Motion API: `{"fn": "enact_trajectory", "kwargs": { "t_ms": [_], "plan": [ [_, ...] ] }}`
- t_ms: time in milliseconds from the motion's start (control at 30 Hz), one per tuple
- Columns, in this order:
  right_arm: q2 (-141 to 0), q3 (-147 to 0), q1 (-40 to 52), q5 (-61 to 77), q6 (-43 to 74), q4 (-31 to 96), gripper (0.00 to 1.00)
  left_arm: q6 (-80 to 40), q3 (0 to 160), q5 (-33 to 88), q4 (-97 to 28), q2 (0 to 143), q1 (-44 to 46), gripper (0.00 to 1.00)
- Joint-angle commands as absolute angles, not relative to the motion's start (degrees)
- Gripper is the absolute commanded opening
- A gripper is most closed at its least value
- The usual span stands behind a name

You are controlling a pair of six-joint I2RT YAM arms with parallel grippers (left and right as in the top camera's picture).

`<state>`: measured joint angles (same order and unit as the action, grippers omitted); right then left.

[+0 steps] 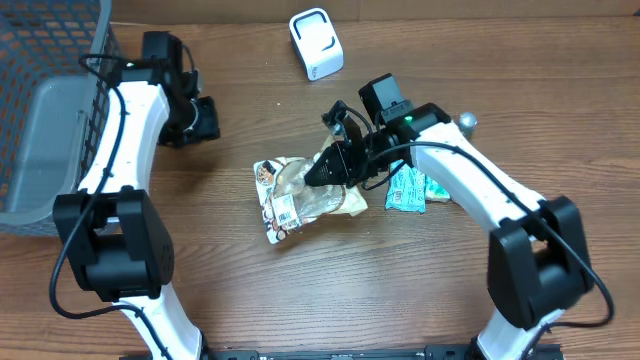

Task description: Scan the item barcode

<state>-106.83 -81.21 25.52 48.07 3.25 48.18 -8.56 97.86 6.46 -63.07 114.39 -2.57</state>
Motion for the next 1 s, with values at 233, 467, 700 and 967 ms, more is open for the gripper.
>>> {"fn": "enact_trajectory", "kwargs": {
  "t_ms": [233,467,700,967],
  "plan": [
    [-103.2,-81.3,25.6,59.4,-7.6,52.0,0.13,-8.3,98.3,5.3,-63.2,113.4,-2.9,1.00],
    [-103.2,-81.3,25.6,59.2,-7.6,52.3,0.13,-8.3,98.3,5.3,-63.2,113.4,-2.9,1.00],
    [-103.2,-81.3,25.6,59.2,-7.6,53.1,0.13,-8.3,98.3,5.3,-63.2,113.4,-2.9,1.00],
    [-103.2,-81.3,25.6,59.2,-7.6,53.7,0.13,-8.3,98.3,5.3,-63.1,113.4,-2.9,1.00]
  ]
}}
